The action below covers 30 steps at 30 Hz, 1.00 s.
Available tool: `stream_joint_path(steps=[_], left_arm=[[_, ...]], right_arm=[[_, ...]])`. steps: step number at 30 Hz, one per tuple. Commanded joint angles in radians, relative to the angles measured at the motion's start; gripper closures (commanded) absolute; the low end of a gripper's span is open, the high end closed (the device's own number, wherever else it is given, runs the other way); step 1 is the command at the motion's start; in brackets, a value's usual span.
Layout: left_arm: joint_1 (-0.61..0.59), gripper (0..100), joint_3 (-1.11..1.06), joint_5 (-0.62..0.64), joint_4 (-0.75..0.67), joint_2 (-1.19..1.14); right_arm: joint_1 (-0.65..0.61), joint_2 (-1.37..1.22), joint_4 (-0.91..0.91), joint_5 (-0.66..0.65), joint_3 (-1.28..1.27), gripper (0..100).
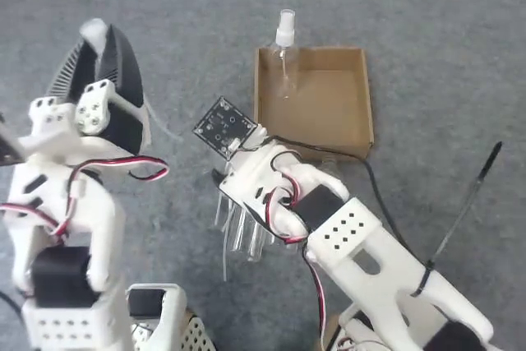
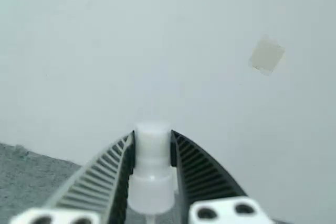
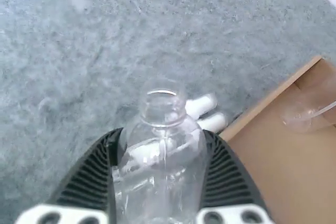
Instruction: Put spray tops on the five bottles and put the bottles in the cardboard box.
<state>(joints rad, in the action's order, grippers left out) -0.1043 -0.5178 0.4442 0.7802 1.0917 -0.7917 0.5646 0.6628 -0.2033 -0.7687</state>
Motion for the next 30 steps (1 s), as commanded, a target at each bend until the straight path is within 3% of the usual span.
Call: stream_joint_path(steps=[1, 18, 30], left_arm=[[0.000, 99, -0.045, 0.015, -0.084, -0.008], [0.186, 99, -0.084, 0.017, -0.060, -0.009], [0.192, 99, -0.119, 0.011, 0.023, -0.005]], right_arm=[[-0.007, 0.090, -0.033, 0.006, -0.031, 99.4], [-0.054, 0.265, -0.035, 0.012, -0.144, 99.3], [-0.054, 0.265, -0.030, 0.012, -0.146, 99.3]])
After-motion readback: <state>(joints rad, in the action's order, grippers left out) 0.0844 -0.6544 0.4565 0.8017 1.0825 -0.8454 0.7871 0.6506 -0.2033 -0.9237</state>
